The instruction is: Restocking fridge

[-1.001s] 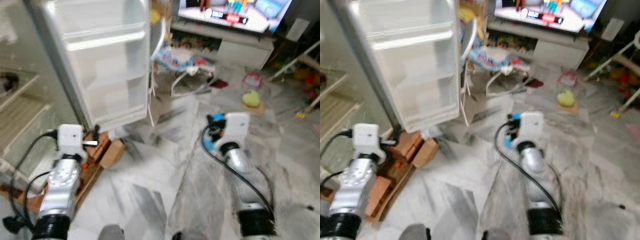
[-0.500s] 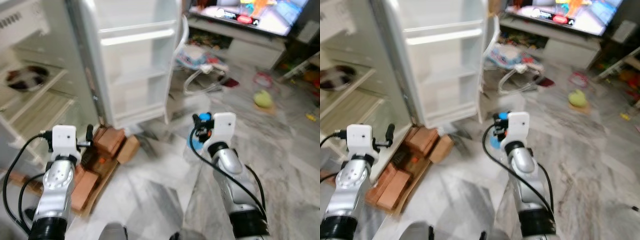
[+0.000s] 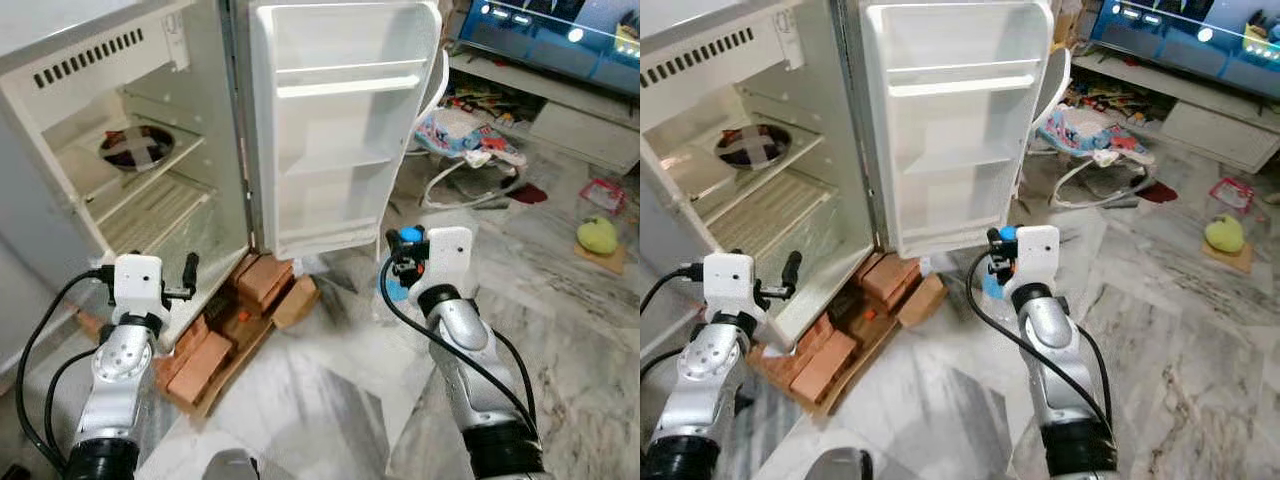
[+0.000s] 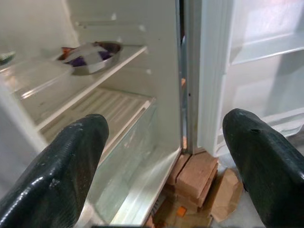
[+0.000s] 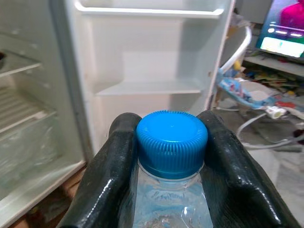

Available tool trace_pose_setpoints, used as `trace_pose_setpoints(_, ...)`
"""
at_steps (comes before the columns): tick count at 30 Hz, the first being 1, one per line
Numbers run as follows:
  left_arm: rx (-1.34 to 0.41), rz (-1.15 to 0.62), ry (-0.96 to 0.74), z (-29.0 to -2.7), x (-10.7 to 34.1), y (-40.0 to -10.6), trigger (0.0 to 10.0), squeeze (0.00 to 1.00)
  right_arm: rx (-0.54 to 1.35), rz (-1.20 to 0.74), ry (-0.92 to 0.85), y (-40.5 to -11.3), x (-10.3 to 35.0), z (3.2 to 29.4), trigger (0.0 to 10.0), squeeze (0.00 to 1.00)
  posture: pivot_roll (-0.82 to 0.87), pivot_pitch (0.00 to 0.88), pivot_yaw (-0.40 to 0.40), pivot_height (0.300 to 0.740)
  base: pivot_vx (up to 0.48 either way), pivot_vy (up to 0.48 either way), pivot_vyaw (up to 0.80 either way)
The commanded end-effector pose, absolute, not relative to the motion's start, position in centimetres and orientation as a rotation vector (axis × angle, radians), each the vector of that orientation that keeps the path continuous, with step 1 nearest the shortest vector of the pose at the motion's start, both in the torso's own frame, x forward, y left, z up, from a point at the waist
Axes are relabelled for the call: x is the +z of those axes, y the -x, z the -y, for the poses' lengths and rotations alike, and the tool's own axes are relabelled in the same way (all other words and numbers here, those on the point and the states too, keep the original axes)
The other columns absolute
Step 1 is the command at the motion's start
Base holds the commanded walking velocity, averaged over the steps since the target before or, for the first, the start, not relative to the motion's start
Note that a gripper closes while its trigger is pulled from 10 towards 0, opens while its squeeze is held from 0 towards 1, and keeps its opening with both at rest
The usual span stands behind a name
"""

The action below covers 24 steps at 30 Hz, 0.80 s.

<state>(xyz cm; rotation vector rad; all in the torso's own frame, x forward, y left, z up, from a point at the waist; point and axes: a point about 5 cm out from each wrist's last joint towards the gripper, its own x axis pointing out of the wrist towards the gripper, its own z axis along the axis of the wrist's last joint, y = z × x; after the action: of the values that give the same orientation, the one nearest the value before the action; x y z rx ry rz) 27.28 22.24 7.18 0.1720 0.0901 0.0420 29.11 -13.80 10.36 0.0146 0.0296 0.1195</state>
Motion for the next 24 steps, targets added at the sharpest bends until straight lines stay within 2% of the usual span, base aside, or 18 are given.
trace_pose_setpoints(1, 0.013, -0.077, -0.176, -21.8, 7.5, -27.5, 10.0, 0.00, 0.089, 0.015, -0.005, -29.3, 11.2, 14.5, 10.0, 0.00, 0.02, 0.027, -0.072, 0.740, 0.480, 0.000, 0.00)
trace_pose_setpoints(13, 0.023, -0.079, -0.184, -21.7, 7.4, -27.6, 10.0, 0.00, 0.101, 0.018, 0.005, -29.4, 11.2, 14.3, 10.0, 0.00, 0.04, 0.023, -0.081, 0.740, 0.471, 0.000, 0.00)
trace_pose_setpoints(15, 0.065, -0.095, -0.186, -21.8, 7.2, -27.6, 10.0, 0.00, 0.112, 0.014, 0.018, -29.5, 10.9, 14.5, 10.0, 0.00, 0.07, 0.013, -0.090, 0.740, 0.366, 0.000, 0.64)
trace_pose_setpoints(19, 0.096, -0.082, -0.193, -22.2, 7.5, -27.1, 10.0, 0.00, 0.121, 0.014, 0.004, -29.9, 10.9, 14.2, 10.0, 0.00, 0.11, 0.008, -0.089, 0.740, 0.000, 0.000, 0.80)
trace_pose_setpoints(24, 0.130, -0.087, -0.222, -22.8, 7.9, -26.2, 10.0, 0.00, 0.118, 0.049, -0.006, -30.6, 12.0, 14.0, 10.0, 0.00, 0.12, 0.028, -0.060, 0.740, 0.000, 0.000, 0.00)
